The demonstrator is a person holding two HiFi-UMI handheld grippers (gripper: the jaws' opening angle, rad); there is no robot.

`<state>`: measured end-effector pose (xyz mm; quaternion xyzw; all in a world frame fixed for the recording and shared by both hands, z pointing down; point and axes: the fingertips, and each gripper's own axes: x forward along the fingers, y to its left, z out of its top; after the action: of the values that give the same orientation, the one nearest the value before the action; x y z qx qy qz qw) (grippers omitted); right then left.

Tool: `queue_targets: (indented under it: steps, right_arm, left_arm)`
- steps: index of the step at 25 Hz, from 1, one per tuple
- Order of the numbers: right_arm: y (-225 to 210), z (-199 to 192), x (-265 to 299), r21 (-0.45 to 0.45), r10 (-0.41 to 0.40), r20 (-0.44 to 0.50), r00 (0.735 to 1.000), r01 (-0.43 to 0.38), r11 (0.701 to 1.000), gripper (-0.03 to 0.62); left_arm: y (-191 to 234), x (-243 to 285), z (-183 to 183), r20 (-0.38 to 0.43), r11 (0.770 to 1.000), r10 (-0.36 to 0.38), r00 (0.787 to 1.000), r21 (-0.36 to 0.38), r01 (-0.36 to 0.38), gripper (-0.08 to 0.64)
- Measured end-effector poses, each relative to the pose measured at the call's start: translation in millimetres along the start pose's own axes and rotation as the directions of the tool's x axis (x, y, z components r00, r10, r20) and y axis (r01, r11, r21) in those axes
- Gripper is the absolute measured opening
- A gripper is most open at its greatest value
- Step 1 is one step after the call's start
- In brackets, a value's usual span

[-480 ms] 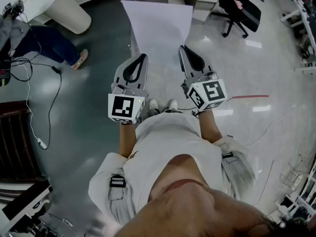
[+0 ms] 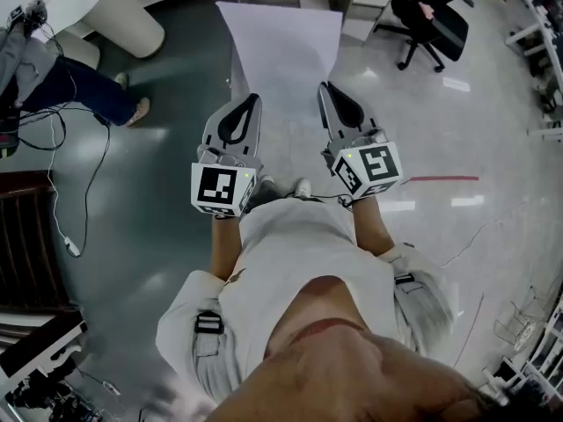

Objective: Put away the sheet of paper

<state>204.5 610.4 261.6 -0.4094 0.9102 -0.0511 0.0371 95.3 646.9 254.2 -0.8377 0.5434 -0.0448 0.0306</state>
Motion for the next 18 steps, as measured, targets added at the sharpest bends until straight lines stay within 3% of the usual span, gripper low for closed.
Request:
queue_targets:
  steps: [9,18]
  right_arm:
    - [-15.0,-6.8,15.4,0.014,-0.003,-0.029,1.0,0.003,1.0,0.02]
    - [-24.4,-18.6,70.0,-0.007,-0.035,-0.056,0.998,0.035,0.999,0.02]
  left_arm:
    - [4.4,20.4,-4.4,-0.019,1.0,0.005,1.0,0.002,-0.005,0.021]
    - [54.3,49.8,-21.5,-0.009,0.999,-0.004,1.0,-0.032,0.003,0.021]
